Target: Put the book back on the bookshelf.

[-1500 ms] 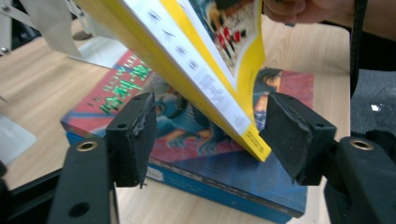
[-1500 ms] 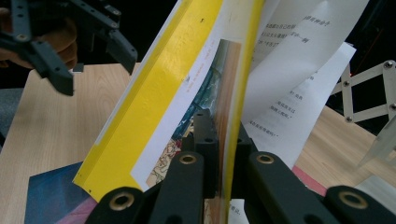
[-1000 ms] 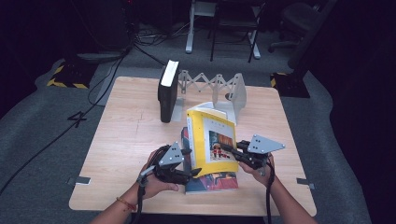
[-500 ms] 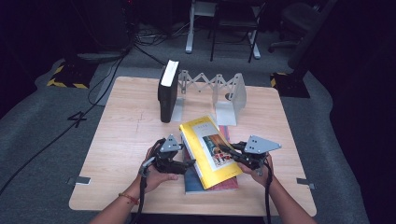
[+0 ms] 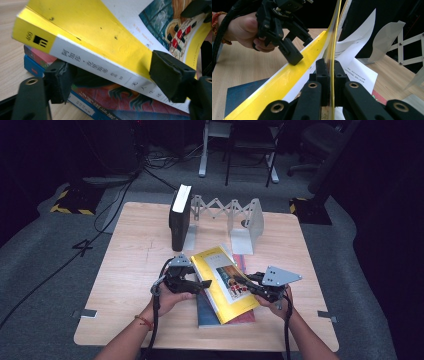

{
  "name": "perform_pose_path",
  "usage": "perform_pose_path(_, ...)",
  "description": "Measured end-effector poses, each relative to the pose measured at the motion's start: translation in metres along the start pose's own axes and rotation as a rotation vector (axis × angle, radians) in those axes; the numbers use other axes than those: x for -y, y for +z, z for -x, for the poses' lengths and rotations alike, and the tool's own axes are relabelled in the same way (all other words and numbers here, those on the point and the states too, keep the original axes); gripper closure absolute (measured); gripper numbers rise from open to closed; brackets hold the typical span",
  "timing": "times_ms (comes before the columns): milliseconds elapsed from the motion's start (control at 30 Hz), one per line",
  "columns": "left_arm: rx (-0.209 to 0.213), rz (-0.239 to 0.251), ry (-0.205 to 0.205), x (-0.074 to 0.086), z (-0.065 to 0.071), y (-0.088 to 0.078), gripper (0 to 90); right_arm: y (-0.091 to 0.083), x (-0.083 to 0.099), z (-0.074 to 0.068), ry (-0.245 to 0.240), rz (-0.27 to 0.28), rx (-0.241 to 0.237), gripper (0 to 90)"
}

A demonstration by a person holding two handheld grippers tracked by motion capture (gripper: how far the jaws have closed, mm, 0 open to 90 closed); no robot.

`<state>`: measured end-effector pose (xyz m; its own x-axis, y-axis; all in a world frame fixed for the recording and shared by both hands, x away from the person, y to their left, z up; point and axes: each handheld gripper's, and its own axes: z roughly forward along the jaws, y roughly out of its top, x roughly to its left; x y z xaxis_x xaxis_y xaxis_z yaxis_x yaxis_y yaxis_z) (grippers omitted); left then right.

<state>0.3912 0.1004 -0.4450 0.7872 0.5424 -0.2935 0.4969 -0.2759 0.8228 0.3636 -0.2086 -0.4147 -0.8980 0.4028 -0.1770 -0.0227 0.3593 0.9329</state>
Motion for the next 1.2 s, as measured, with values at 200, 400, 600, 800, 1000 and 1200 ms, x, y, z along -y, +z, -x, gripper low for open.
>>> perform_pose_path(200,0.019,0.100,0.039,-0.010,0.001,-0.016,41.2,-0.009,-0.003,0.003,-0.009,0.031,-0.015,87.4)
perform_pose_path(400,-0.025,0.178,0.166,-0.032,0.018,-0.037,53.1,-0.016,-0.007,0.004,-0.023,0.063,-0.019,87.3)
perform_pose_path(600,-0.055,0.221,0.308,-0.050,0.040,-0.053,63.6,-0.019,-0.010,0.005,-0.026,0.080,-0.013,86.3)
perform_pose_path(800,-0.058,0.234,0.403,-0.056,0.056,-0.060,71.6,-0.019,-0.008,0.004,-0.040,0.065,0.000,85.9)
perform_pose_path(1000,-0.064,0.227,0.433,-0.054,0.061,-0.061,74.9,-0.017,-0.004,0.004,-0.031,0.053,0.008,85.1)
perform_pose_path(1200,-0.043,0.237,0.456,-0.048,0.066,-0.061,75.6,-0.028,-0.004,0.014,0.018,0.088,0.093,70.9)
